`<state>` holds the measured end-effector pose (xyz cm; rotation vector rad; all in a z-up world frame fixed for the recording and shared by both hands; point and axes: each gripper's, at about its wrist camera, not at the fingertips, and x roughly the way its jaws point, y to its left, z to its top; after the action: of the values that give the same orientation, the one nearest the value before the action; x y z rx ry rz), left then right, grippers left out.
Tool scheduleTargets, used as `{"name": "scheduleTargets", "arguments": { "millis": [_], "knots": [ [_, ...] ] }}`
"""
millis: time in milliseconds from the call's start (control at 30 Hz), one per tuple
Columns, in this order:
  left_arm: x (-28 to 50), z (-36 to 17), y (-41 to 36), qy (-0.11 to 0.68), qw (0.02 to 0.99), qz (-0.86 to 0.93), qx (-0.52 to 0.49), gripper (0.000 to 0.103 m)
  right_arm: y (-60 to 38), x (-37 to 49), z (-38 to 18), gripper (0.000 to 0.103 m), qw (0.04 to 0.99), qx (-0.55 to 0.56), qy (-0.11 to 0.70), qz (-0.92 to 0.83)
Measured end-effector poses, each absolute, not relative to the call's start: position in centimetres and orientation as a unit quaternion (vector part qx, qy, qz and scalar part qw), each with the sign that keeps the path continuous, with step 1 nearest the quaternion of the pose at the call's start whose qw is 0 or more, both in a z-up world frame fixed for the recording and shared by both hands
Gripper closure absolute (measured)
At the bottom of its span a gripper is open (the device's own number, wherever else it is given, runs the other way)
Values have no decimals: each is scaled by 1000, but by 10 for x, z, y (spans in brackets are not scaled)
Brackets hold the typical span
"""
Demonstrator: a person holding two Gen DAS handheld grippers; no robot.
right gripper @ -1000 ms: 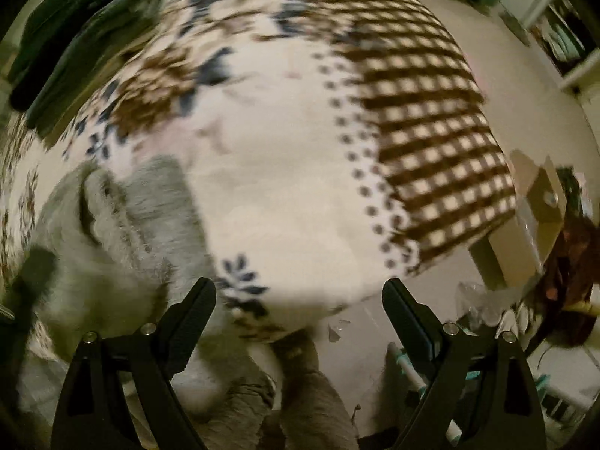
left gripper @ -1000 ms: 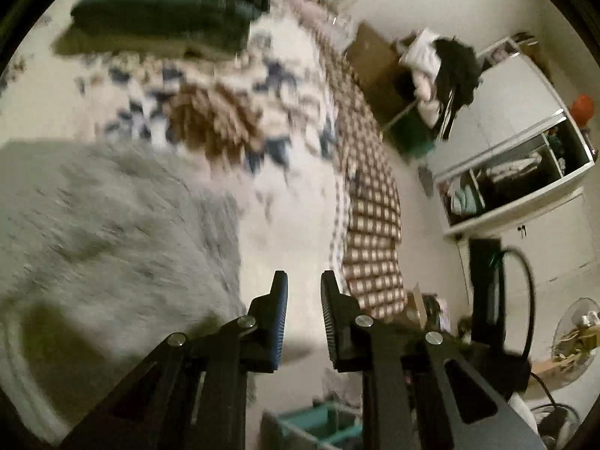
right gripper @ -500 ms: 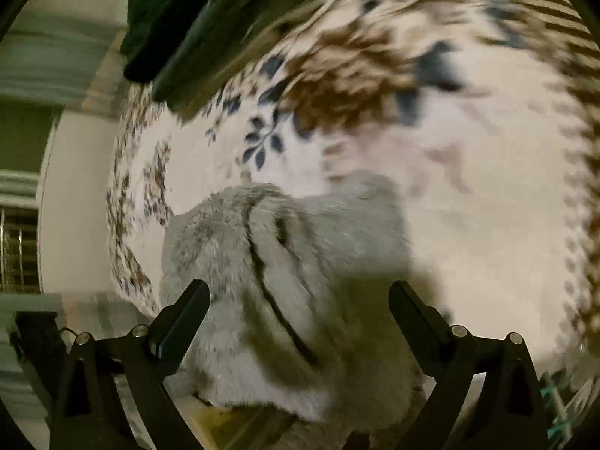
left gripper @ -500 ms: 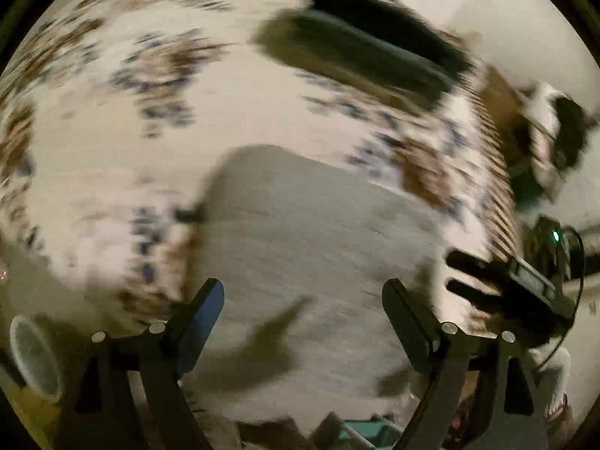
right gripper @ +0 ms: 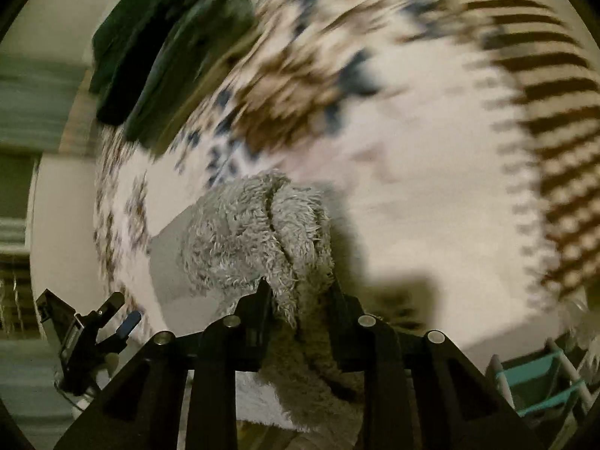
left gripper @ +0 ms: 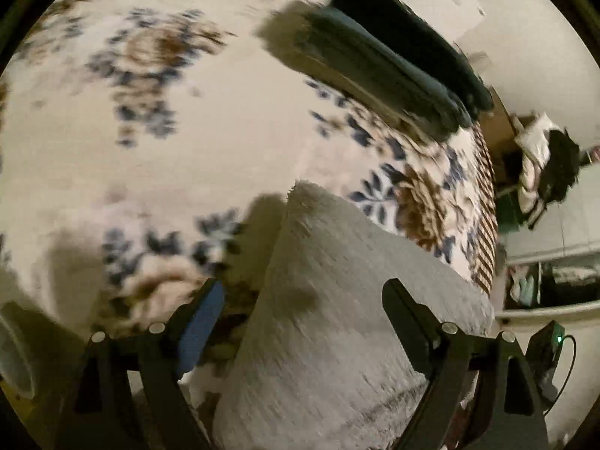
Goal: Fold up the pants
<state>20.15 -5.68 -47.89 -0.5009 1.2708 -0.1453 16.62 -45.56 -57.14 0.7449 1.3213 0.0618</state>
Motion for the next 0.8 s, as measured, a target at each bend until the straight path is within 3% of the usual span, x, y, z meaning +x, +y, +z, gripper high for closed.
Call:
{"name": "scheduleTargets", "arguments": {
  "millis": [133, 200, 267, 333, 433, 567, 700, 800],
  "knots": [
    [233, -504, -97, 610, 757, -109, -208, 17, -501, 150, -588, 76, 706, 365, 607, -17],
    [245, -521, -113, 625, 750, -116, -183, 17, -512, 148, -616, 68, 679, 368, 634, -26],
    [255, -536, -121, 638, 743, -114, -166, 17, -517, 143, -643, 44, 652, 330, 680, -62],
    [259, -542, -121, 643, 740, -112, -163, 17, -522, 134, -650, 43, 644, 312, 693, -88],
    [263, -546, -117, 645, 737, -111, -172, 17, -525, 111, -643, 30, 644, 392, 654, -54],
    [265, -555, -111, 650, 729, -106, -188, 17, -506, 93, -659, 30, 622, 460, 633, 27],
    [270, -564, -111, 657, 722, -104, -189, 14, -483, 89, -698, 28, 597, 314, 738, -33],
    [272, -562, -113, 658, 723, -107, -181, 14, -481, 97, -686, 28, 586, 303, 751, -30]
  ]
}}
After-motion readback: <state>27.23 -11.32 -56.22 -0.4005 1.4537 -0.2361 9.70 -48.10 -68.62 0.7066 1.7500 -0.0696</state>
